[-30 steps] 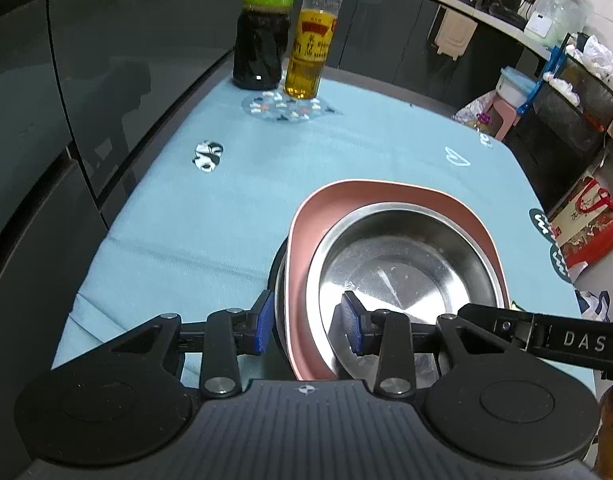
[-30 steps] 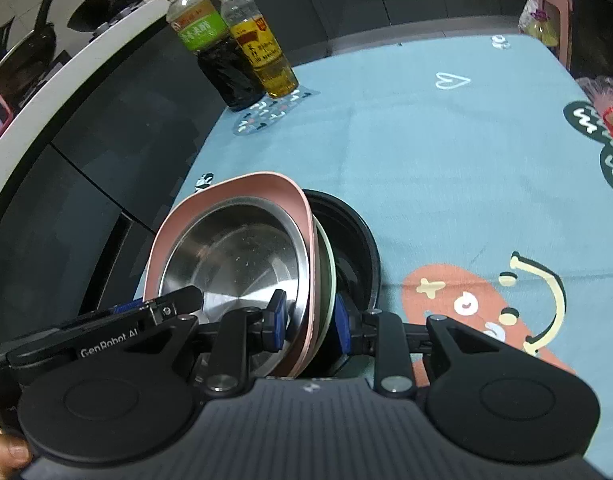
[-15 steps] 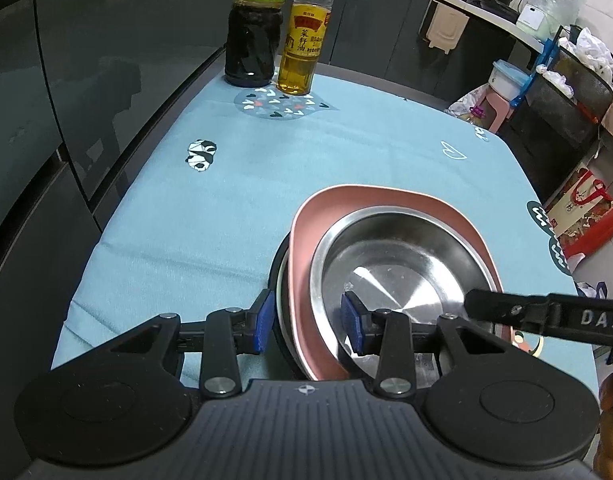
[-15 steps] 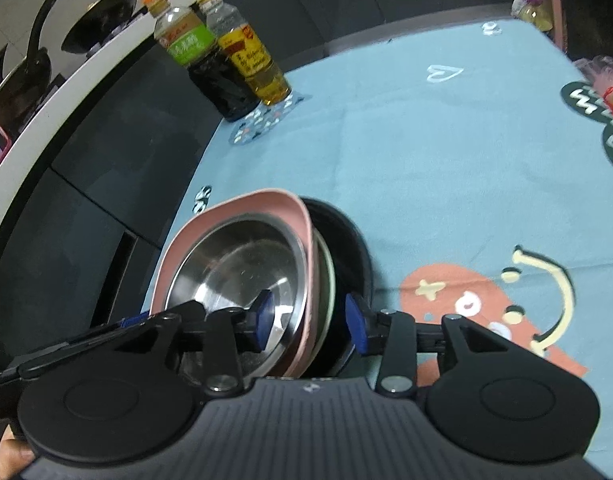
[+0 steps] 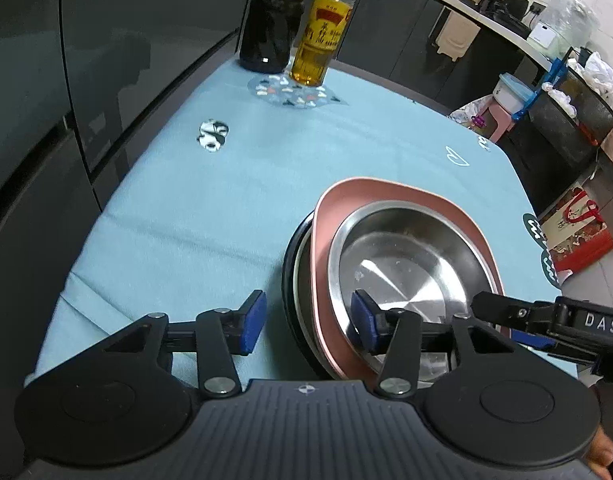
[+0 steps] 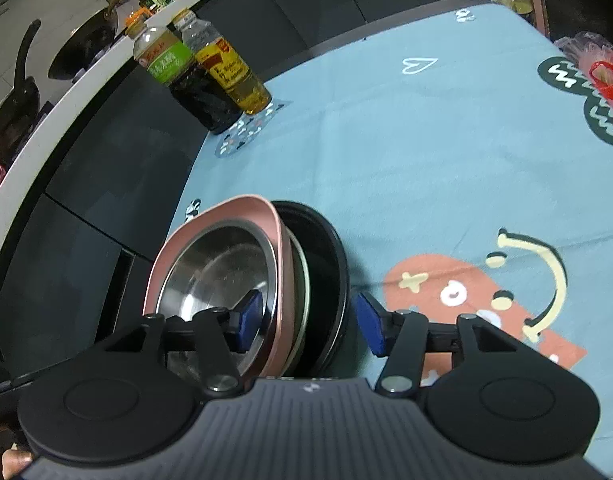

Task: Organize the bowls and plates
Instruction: 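Lift the stacked dish, plate and steel bowl with both grippers toward the black bowl, then lower the stacked dishes onto the black bowl with both grippers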

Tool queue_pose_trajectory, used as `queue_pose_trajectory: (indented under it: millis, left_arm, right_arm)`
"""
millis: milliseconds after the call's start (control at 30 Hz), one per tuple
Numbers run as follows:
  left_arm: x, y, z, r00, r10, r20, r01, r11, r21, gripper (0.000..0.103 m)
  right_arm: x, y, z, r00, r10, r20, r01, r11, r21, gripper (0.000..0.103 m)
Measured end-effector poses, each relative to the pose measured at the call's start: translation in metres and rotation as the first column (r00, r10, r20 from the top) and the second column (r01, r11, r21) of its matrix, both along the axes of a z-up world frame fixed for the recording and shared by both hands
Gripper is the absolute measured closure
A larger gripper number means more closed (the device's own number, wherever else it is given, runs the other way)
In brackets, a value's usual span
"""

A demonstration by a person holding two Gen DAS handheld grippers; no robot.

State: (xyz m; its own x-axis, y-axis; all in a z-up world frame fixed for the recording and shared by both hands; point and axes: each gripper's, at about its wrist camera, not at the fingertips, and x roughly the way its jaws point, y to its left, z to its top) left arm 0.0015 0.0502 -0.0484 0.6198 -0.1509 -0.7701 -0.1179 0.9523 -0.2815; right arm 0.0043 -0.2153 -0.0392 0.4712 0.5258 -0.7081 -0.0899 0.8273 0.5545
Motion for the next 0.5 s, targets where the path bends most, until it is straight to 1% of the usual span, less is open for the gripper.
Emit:
queue_pose_trajectory:
  millis: [100,300,367,500]
  left_arm:
    - [0.002,0.002,-0.004,1.0,0.01,-0.004,-0.01,1.0,-0.026,0.056]
    - [0.004,-0.001,-0.005,1.0,0.007,0.012,-0.007,1.0,-0.018,0.055]
    - [0.004,-0.002,-0.005,1.0,0.007,0.02,-0.006,1.0,-0.014,0.052]
    - [0.005,0.0,-0.008,0.999,0.007,0.031,-0.006,0.999,-0.034,0.05]
  right_arm:
    - [0.001,0.004,-0.003,1.0,0.013,-0.014,-0.013,1.0,-0.001,0.065]
    - [0.005,0.007,-0.008,0.999,0.019,-0.039,-0.019,1.0,0.013,0.065]
    - [0.005,0.008,-0.01,0.999,0.024,-0.041,-0.023,1.0,0.014,0.065]
    - [0.006,0.01,-0.013,0.999,0.03,-0.04,-0.03,0.999,0.016,0.065]
